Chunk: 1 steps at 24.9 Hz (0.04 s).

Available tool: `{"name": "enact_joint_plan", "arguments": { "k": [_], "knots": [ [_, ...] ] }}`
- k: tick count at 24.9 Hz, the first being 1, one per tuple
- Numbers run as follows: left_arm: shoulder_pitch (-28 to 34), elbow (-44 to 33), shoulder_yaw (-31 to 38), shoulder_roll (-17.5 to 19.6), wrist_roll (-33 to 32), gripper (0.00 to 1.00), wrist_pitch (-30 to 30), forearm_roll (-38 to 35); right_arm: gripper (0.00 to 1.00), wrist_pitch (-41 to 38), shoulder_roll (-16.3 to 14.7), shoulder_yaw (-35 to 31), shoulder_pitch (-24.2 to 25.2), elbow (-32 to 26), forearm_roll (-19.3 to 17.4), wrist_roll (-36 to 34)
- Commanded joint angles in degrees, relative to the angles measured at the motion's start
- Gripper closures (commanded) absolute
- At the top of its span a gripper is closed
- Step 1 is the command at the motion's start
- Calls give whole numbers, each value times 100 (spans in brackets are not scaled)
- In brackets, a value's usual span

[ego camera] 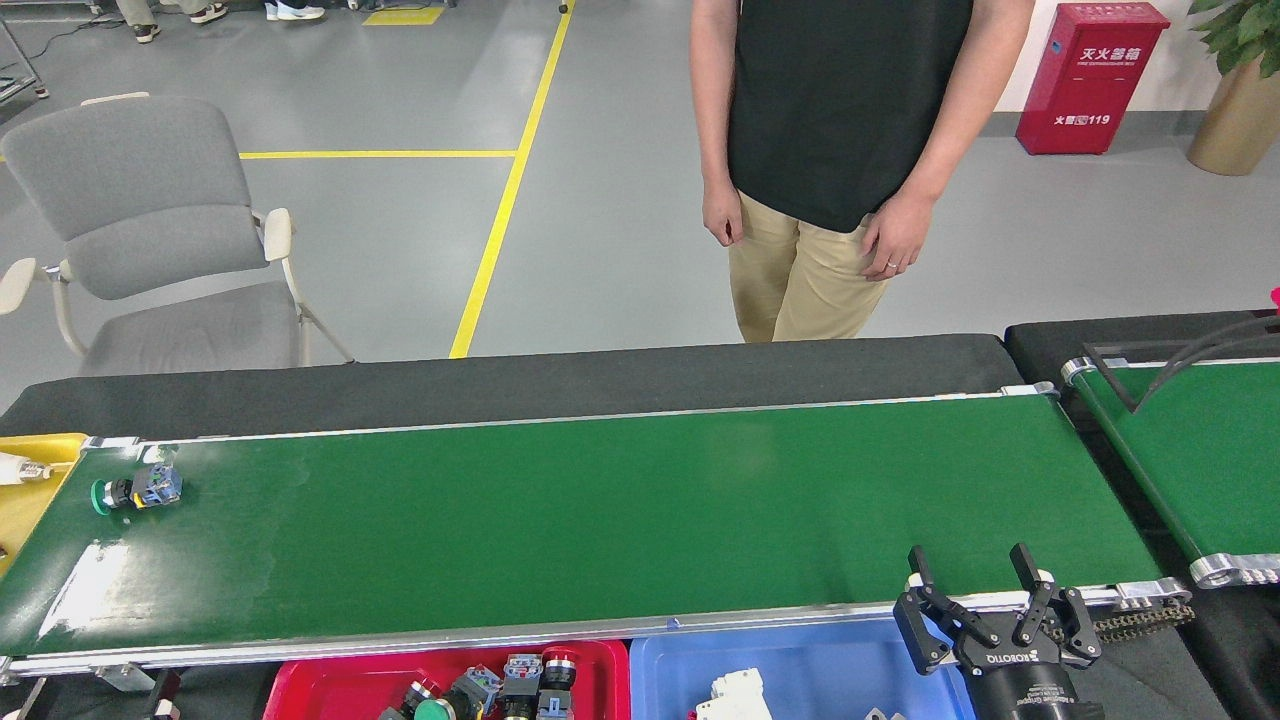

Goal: Pick switch part from conveyor to tray

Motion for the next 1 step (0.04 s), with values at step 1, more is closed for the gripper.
{"name": "enact_joint_plan", "arguments": {
  "k": [1],
  "knots": [
    [-74,-33,-7,70,45,0,-23,0,1,18,19,-5,-14,-81,1,-27]
  ]
}}
